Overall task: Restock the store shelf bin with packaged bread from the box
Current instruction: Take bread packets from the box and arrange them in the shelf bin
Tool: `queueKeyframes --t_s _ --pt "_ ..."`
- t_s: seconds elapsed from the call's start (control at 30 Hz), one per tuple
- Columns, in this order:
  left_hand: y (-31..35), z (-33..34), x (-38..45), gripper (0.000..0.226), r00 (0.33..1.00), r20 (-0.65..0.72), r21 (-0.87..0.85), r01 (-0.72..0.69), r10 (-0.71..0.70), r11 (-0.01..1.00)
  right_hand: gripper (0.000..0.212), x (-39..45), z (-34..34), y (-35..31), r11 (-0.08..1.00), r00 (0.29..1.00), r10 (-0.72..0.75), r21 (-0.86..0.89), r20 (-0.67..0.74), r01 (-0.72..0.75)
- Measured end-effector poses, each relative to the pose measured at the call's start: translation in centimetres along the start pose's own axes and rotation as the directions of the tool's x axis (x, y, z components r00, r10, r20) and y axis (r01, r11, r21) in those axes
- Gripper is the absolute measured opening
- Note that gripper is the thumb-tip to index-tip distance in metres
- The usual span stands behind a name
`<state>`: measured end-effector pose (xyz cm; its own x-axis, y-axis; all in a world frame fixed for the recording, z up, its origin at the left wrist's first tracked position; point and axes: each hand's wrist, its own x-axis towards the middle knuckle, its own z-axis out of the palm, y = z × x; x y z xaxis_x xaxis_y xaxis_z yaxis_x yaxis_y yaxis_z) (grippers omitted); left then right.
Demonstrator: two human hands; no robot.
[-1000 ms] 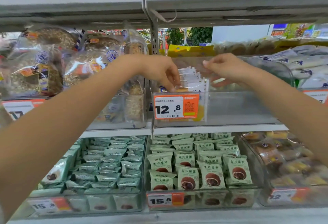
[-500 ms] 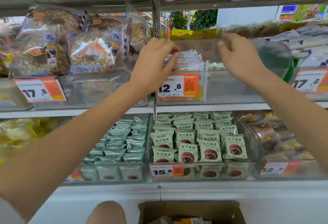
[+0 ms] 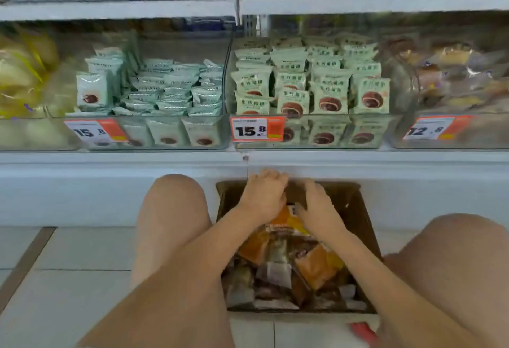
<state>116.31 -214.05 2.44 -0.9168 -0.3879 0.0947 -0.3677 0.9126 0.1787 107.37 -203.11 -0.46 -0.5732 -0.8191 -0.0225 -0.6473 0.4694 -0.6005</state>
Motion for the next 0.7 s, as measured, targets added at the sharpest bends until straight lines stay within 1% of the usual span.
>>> queueKeyframes --t_s 0.03,0.07,0.1,0.13,0.17,0.2,0.23,0.27,0.3,0.33,0.37,0.4,0.43,0.47,0.5,0.53,0.57,0.6,0.63,0.7 --pt "0.5 1.5 -0.4 0.029 0.993 0.100 0.019 0.059 -0.061 0.998 0.047 0.2 1.5 0.3 0.999 0.997 0.033 -0.012 0.070 -0.032" --pt "0.8 3.2 -0.8 0.034 0.979 0.174 0.038 0.099 -0.104 0.994 0.052 0.5 2.9 0.6 0.998 0.993 0.031 -0.059 0.115 -0.024" --pt "0.9 4.8 -1.4 0.036 0.961 0.227 0.033 0.151 -0.155 0.988 0.056 0.8 4.1 1.2 0.992 0.990 0.025 -0.125 0.139 -0.008" --pt "0.7 6.3 -2.1 0.034 0.937 0.269 0.002 0.232 -0.224 0.973 0.059 0.7 5.1 1.9 0.984 0.988 0.053 -0.178 0.142 -0.027" --pt "0.2 7.5 -3.0 0.030 0.899 0.308 -0.041 0.338 -0.310 0.940 0.063 0.4 6.0 3.1 0.975 0.979 0.123 -0.205 0.164 -0.088" --pt "-0.5 8.8 -3.8 0.028 0.842 0.360 -0.086 0.459 -0.403 0.884 0.068 -0.1 6.9 4.3 0.963 0.957 0.209 -0.210 0.203 -0.166" --pt "-1.2 9.7 -4.6 0.028 0.780 0.413 -0.151 0.567 -0.470 0.810 0.076 -0.6 7.7 5.6 0.950 0.917 0.287 -0.204 0.278 -0.235" --pt "-1.7 10.3 -5.2 0.033 0.734 0.458 -0.236 0.644 -0.501 0.727 0.083 -1.1 8.2 6.2 0.935 0.861 0.347 -0.213 0.372 -0.285" --pt "-2.1 10.6 -5.3 0.040 0.706 0.484 -0.345 0.697 -0.518 0.628 0.087 -1.2 8.7 6.7 0.927 0.826 0.374 -0.212 0.423 -0.311" --pt "-2.4 10.7 -5.3 0.046 0.679 0.494 -0.458 0.734 -0.543 0.502 0.086 -1.1 8.9 6.7 0.926 0.826 0.378 -0.178 0.419 -0.333" --pt "-2.7 10.8 -5.1 0.051 0.648 0.506 -0.552 0.751 -0.570 0.363 0.079 -0.8 9.0 6.4 0.925 0.853 0.375 -0.092 0.362 -0.368" --pt "-3.0 11.0 -4.9 0.056 0.612 0.528 -0.614 0.754 -0.588 0.233 0.068 -0.5 8.8 6.1 0.899 0.873 0.411 0.040 0.262 -0.435" --pt "-3.3 11.1 -4.6 0.060 0.583 0.553 -0.648 0.750 -0.596 0.132 0.056 -0.3 8.5 5.7 0.833 0.852 0.491 0.186 0.182 -0.520" --pt "-3.6 11.3 -4.4 0.060 0.555 0.578 -0.656 0.752 -0.598 0.064 0.047 -0.1 8.2 5.4 0.732 0.802 0.578 0.336 0.152 -0.592" --pt "-4.0 11.6 -4.3 0.056 0.534 0.598 -0.653 0.757 -0.598 0.024 0.046 0.2 8.0 5.3 0.585 0.719 0.672 0.467 0.178 -0.663" --pt "-4.3 12.0 -4.2 0.051 0.516 0.609 -0.647 0.763 -0.602 0.000 0.047 0.2 8.0 5.4 0.436 0.634 0.742 0.561 0.219 -0.704" --pt "-4.5 12.3 -4.2 0.046 0.506 0.617 -0.647 0.762 -0.603 -0.022 0.049 0.2 7.9 5.3 0.285 0.568 0.776 0.649 0.276 -0.706" --pt "-4.5 12.5 -4.3 0.043 0.495 0.629 -0.651 0.757 -0.599 -0.057 0.052 0.1 7.8 5.1 0.217 0.547 0.777 0.682 0.312 -0.698" --pt "-4.4 12.7 -4.3 0.039 0.484 0.644 -0.658 0.746 -0.592 -0.106 0.056 0.0 7.9 5.1 0.194 0.549 0.765 0.693 0.337 -0.695" --pt "-4.4 13.0 -4.3 0.030 0.465 0.674 -0.664 0.722 -0.575 -0.195 0.058 0.0 8.0 4.9 0.216 0.572 0.741 0.681 0.353 -0.700"
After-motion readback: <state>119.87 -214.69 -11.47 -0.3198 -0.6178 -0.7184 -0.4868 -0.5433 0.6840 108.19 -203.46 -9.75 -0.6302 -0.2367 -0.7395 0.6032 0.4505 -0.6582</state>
